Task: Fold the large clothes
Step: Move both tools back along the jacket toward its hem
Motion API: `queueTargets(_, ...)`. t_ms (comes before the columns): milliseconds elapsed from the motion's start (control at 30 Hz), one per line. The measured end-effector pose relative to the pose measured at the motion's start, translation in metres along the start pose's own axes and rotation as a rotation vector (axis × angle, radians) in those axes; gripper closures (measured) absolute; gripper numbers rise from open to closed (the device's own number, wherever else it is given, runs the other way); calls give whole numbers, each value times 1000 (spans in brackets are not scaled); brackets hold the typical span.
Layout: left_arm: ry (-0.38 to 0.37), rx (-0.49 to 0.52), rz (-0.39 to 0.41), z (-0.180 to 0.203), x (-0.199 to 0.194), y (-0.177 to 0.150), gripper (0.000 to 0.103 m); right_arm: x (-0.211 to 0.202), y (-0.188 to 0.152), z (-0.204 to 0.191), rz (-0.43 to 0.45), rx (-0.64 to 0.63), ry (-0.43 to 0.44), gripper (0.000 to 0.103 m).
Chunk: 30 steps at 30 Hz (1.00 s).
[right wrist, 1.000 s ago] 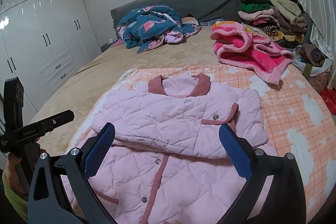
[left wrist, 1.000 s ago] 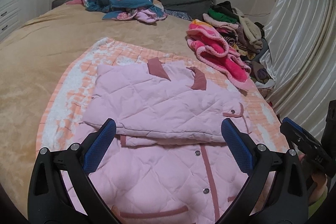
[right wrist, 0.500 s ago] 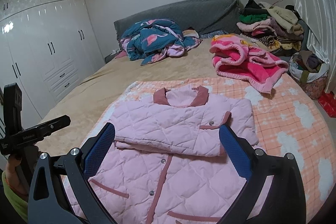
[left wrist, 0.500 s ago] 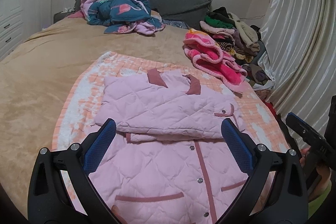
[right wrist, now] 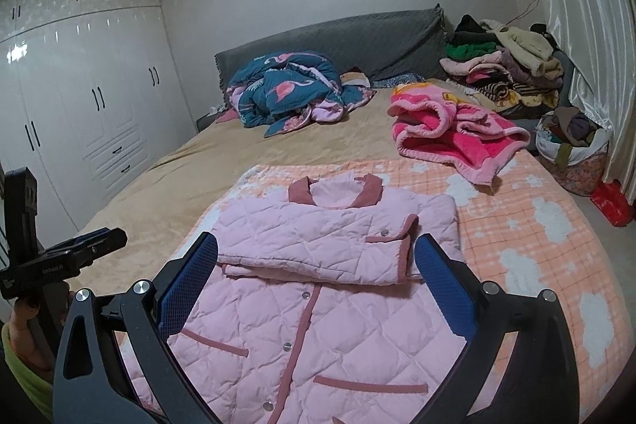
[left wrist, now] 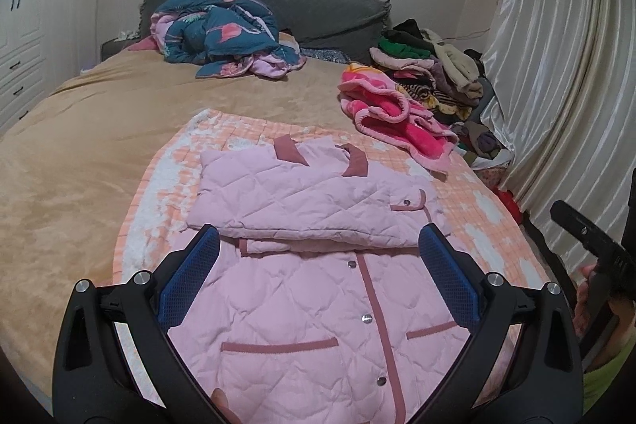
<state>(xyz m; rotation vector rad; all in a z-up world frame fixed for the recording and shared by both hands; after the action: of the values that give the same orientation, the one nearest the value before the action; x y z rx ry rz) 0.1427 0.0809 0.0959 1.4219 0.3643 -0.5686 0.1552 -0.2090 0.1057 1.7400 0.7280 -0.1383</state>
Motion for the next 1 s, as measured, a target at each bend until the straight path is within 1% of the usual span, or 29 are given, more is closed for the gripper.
queueTargets(233, 20, 19, 13, 8, -17, -8, 9, -22, -3, 7, 12, -5, -16, 4)
queueTargets(467, 45, 30, 6, 15, -23, -25, 9, -34, -18, 20, -12, -12, -45, 4)
queueTargets(700, 67, 32, -22, 14, -23, -48, 9, -38, -39, 37, -56, -8, -79, 4)
queueTargets(1000, 114, 28, -77, 5, -17, -81, 9, -39, -68, 59, -117, 3, -122, 4)
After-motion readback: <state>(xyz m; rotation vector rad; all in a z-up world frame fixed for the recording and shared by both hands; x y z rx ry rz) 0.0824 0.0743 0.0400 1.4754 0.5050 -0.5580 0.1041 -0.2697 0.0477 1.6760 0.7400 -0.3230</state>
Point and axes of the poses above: each gripper's, at about its wrist camera, not at the fingertips, and x roughly the way its jaws point, z to its right, y to its top, the point moved 1 cm from there along x, roughly the way its jaws point, and after that the axes turned 6 degrees about x, right-handed, at the moved point
